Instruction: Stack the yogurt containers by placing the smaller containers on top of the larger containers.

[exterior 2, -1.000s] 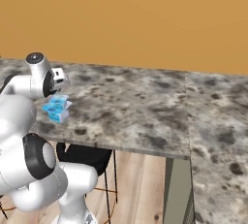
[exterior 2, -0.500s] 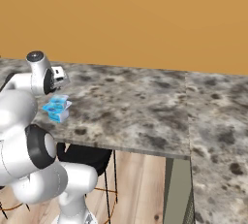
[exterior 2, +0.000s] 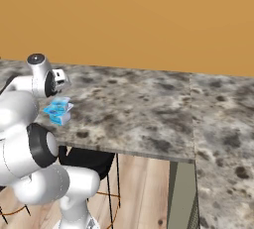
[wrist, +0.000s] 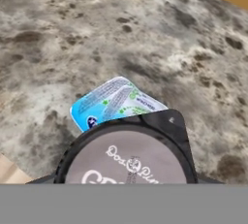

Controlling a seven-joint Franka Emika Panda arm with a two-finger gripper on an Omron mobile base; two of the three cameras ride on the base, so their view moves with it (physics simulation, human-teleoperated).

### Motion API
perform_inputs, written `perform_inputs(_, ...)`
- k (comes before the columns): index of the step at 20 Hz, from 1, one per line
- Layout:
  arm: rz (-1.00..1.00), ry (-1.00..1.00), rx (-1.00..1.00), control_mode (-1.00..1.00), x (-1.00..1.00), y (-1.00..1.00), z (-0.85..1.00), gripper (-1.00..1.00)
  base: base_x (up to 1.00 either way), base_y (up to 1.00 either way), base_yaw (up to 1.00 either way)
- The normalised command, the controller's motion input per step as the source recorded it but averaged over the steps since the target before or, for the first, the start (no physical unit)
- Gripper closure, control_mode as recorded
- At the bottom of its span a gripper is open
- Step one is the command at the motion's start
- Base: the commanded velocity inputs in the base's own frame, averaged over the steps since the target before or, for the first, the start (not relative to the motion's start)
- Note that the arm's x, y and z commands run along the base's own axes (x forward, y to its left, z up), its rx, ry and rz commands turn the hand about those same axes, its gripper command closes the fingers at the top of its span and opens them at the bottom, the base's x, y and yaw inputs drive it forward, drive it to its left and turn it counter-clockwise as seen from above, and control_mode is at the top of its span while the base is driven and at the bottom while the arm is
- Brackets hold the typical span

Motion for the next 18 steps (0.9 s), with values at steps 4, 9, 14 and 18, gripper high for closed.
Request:
perform_inputs(4,0.00,0.00,0.00,-1.00,0.01,0.04,-0.13,1.00,0.00,0.00,0.00)
perform_inputs(9,0.00,0.00,0.00,-1.00,0.11,0.00,-0.18,1.00,0.00,0.00,0.00)
perform_inputs(14,0.00,0.00,0.00,-1.00,0.23,0.00,-0.20,1.00,0.00,0.00,0.00)
perform_inputs(18,0.00,0.00,0.00,-1.00,0.14,0.00,-0.09,1.00,0.00,0.00,0.00)
